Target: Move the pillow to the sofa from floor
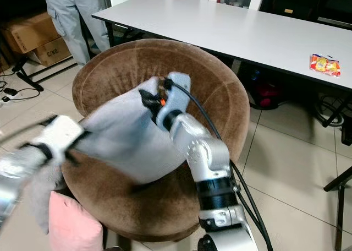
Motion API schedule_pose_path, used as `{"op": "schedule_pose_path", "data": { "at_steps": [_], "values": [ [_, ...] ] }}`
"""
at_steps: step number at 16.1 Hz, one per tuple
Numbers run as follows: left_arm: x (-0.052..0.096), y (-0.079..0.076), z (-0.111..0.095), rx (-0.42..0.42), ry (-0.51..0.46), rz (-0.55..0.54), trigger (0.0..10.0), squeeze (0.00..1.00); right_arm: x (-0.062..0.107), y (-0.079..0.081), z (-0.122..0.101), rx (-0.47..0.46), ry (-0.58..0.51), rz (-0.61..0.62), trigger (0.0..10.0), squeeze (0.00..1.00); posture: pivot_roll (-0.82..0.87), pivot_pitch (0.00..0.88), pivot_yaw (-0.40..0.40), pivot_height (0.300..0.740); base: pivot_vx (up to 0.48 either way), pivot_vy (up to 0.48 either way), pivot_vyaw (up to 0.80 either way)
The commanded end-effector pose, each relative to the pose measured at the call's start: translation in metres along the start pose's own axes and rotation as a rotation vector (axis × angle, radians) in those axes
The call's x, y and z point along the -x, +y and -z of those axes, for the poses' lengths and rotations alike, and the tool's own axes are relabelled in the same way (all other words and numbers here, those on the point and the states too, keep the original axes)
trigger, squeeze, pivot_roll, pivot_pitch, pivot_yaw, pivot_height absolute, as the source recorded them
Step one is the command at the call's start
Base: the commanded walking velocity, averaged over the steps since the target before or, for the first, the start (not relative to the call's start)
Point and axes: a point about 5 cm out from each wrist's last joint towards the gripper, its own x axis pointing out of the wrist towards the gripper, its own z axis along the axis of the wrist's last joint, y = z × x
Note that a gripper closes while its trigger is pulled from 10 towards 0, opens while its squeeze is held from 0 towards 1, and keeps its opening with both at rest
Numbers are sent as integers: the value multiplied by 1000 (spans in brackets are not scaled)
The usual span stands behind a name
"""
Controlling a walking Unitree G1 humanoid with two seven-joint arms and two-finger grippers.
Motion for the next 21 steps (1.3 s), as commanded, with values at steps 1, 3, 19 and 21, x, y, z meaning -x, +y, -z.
{"op": "schedule_pose_path", "data": {
  "at_steps": [1,3,19,21],
  "values": [
    [4,14,2,-15,17,-40,0,0,3,-4,-6,-14,-36,0,10000,1000,-3,0,8,740,0,0,0],
    [8,24,8,-51,44,-46,0,0,7,-14,-8,6,-43,11,10000,1000,-4,0,10,740,0,0,0],
    [-29,-23,-28,-322,-117,379,0,0,25,4,10,1253,220,-672,10000,1000,-4,0,-9,740,0,0,0],
    [-33,-32,-36,-347,-150,438,0,0,20,-6,17,1268,249,-584,10000,1000,-24,0,1,740,0,0,0]
  ]
}}
